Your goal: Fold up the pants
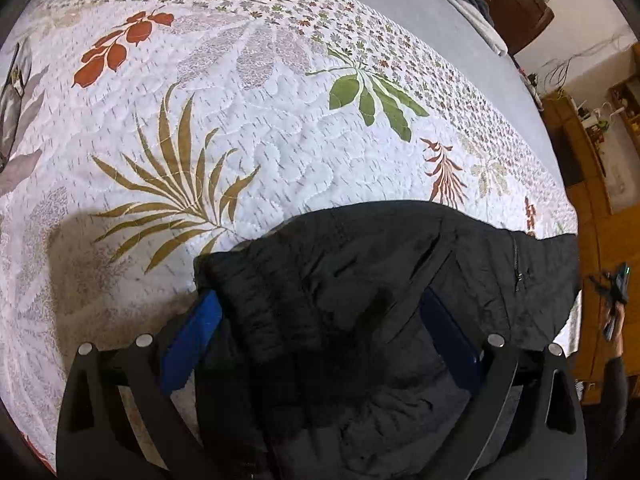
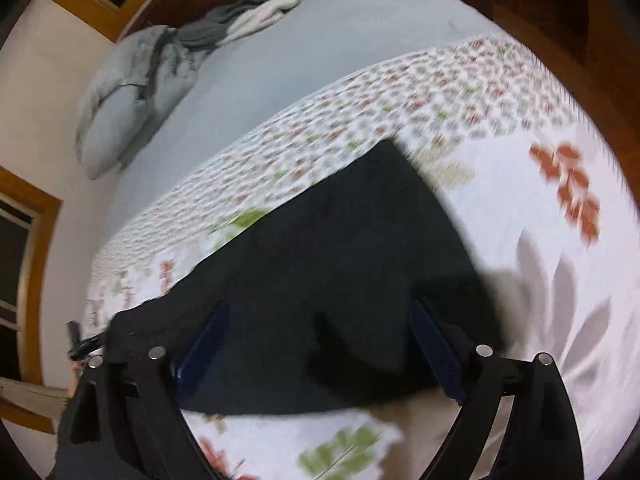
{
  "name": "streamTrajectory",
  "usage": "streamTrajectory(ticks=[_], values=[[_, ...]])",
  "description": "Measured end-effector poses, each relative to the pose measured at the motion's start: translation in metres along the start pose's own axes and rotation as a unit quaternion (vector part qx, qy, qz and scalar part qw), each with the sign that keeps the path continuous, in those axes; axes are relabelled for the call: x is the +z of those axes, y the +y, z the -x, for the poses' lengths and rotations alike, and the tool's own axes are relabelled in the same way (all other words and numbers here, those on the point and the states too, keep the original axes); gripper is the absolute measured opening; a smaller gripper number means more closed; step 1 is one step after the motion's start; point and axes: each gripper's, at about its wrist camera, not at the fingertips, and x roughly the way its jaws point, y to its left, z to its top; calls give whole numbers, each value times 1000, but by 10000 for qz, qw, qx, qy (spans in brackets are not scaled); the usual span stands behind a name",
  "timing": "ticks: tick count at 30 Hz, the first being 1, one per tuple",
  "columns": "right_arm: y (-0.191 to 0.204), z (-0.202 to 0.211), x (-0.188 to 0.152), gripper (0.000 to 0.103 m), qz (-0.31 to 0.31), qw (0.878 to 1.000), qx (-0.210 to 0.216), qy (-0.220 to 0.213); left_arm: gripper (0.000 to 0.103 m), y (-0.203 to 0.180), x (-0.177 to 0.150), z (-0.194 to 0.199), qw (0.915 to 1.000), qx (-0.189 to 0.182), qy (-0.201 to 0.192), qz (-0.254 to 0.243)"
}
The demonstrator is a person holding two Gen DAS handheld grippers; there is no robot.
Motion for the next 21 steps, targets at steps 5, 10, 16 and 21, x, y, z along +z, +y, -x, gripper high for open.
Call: streamTrajectory(ticks=[5,10,16,21], values=[[-25,-23,50,92,65,9995,-310,-38,100,-2,0,0,9999,150,33,-25],[-41,-64,83,92,57,9995,-283,88,100,1,3,-6,9998,183,-46,115],[-30,-99,93,100,256,9993,41,280,100,2,3,-4,9999,123,-24,85],[-15,-107,85,96,488,9980,118,395,100,5,3,5,9999,80,81,90]])
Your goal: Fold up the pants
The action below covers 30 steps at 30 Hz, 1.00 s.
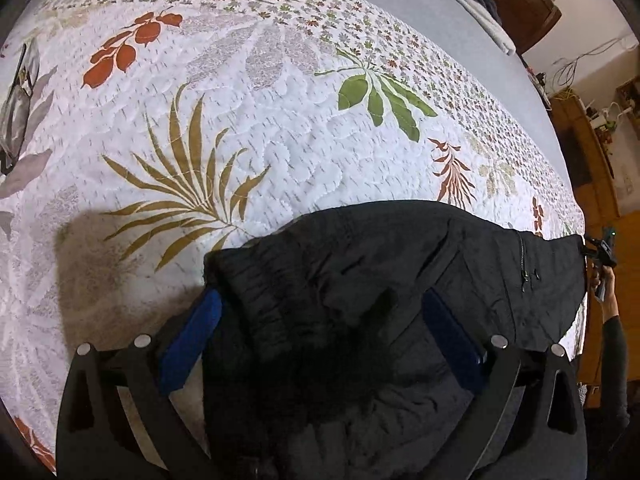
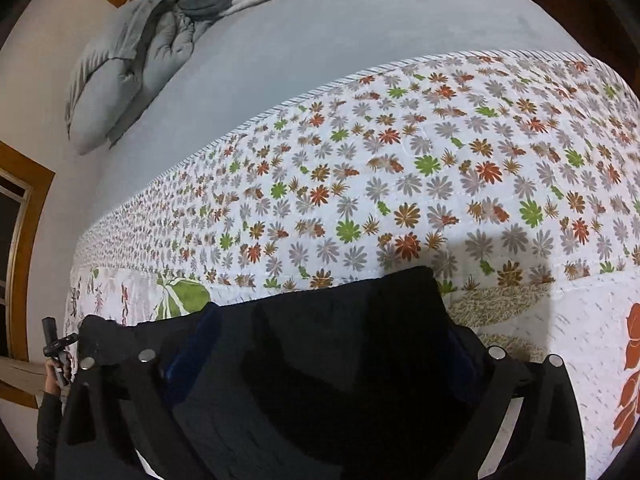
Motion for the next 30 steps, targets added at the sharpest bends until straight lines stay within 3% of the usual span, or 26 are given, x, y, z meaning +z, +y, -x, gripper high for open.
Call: streamTrajectory(ticks=[5,8,9,10,14,15,16,20,21,22,23,24,27,30], values=[[-12,10,-2,72,-251,9996,-87,-109,100,2,6,-7,10000,-21,35,78],[-13,15,-4,37,-149,9995,-261,-37,99,-4,5,-9,9999,121,-27,-74],[-12,17,-4,19,-114,9995,-296,-43,92,-4,4,-7,9998,169,-69,-84],[-11,19,-5,16,-89,9995,-296,-68,74,-3,4,-3,9994,294,-163,-72],[-1,29,-9,12,68,9988,-415,-251,30,9,5,15,9977,448,-461,232],[0,32,-10,11,72,9986,-430,-293,14,8,5,17,9968,600,-491,202],[0,36,-11,11,70,9983,-474,-334,13,9,5,20,9964,650,-510,211],[3,39,-15,11,79,9973,-681,-279,19,7,6,22,9957,806,-455,55],[3,38,-16,11,76,9972,-697,-263,34,8,7,23,9958,804,-429,34],[3,37,-16,11,55,9971,-709,-255,81,8,8,22,9959,795,-424,48],[4,36,-16,11,44,9970,-728,-247,97,7,8,25,9960,738,-510,25],[4,35,-16,11,52,9968,-765,-236,97,4,6,27,9962,602,-628,-97],[8,32,-16,11,57,9964,-814,-222,97,10,11,24,9972,504,-478,-261],[8,30,-17,12,-4,9965,-792,-261,97,17,17,10,9996,100,-96,-257]])
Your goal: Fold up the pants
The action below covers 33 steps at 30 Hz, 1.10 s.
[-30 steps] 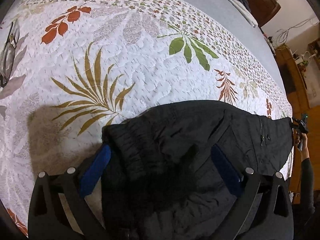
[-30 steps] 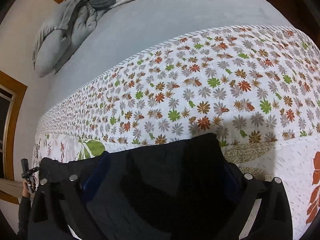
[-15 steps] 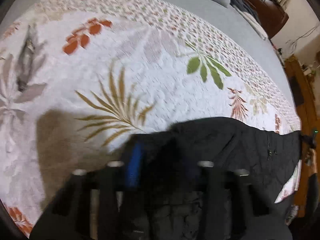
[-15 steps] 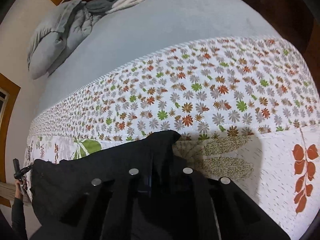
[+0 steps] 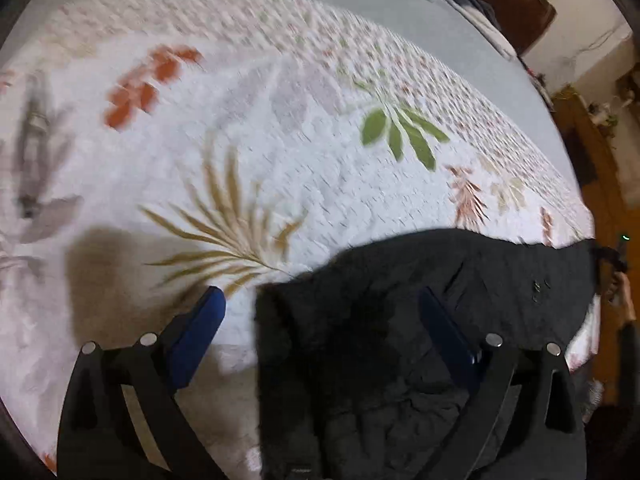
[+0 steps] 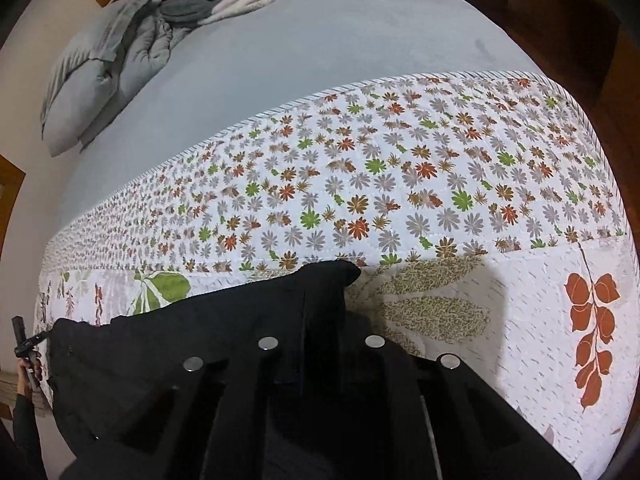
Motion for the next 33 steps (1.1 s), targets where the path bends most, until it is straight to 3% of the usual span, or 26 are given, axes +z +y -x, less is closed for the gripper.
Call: streamTrajectory(ticks=[2,5,6,7,8,10,11,12,14,19,27,33], values=[[-5,-1,-2,12,-58,10000,-1,10,97,-5,0,-17,9992,-8,311,-263],[-12,-4,-4,13,-164,9998,67,30,96,-9,4,-25,9985,-117,323,-435],[-13,-5,-4,13,-189,9998,86,33,88,-8,5,-24,9985,-151,309,-438],[-15,-6,-4,14,-205,9997,104,48,71,-6,6,-23,9983,-97,302,-480],[-16,-6,-4,14,-219,9997,113,60,65,-2,6,-19,9987,-114,278,-403],[-16,-7,-3,15,-226,9996,116,81,36,5,5,-12,9988,-298,287,-250],[-16,-8,-3,16,-229,9996,116,86,31,5,4,-8,9987,-320,287,-256],[-16,-8,-3,16,-238,9996,121,83,14,3,3,-5,9990,-215,256,-309],[-15,-6,-4,16,-220,9997,99,53,15,5,3,-2,9993,-129,222,-267],[-5,10,-5,10,-42,9998,-62,-192,14,-4,4,22,9989,140,-340,-304],[13,64,-11,9,71,9984,-71,-558,13,-33,-3,76,9947,94,-941,-407],[22,126,-34,9,43,9958,-67,-909,12,-58,-20,122,9905,-97,-1264,-526]])
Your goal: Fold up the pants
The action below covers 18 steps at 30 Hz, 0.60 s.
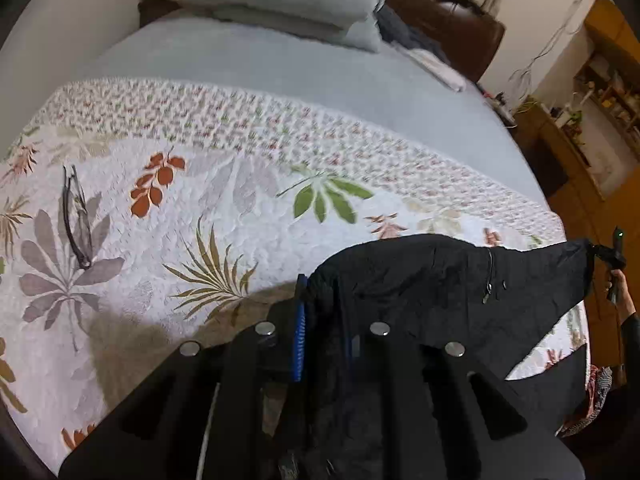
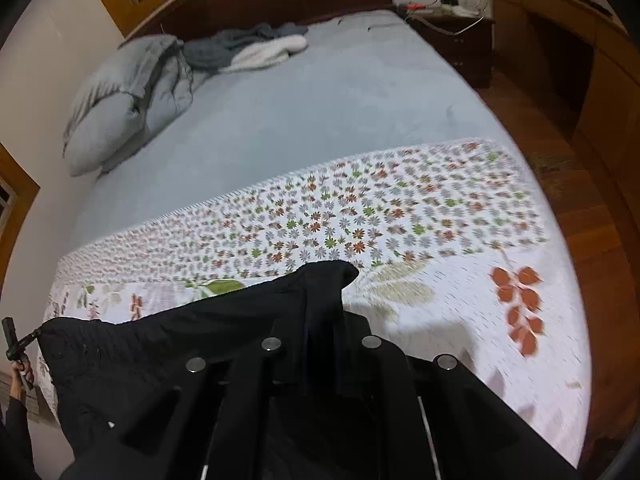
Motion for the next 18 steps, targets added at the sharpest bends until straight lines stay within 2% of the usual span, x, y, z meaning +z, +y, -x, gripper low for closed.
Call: streamTrajectory(ticks=[6,12,18], values=[[-7,71,-31,8,-115,9995,-43,-299,12,-17,-18,50,9991,-250,-326,-48],[-12,127,-82,8,-141,9981,-7,-595,12,-28,-45,94,9976,-449,-518,-98],[-18,172,-137,8,-189,9956,104,-914,12,-30,-85,130,9959,-614,-668,-39]])
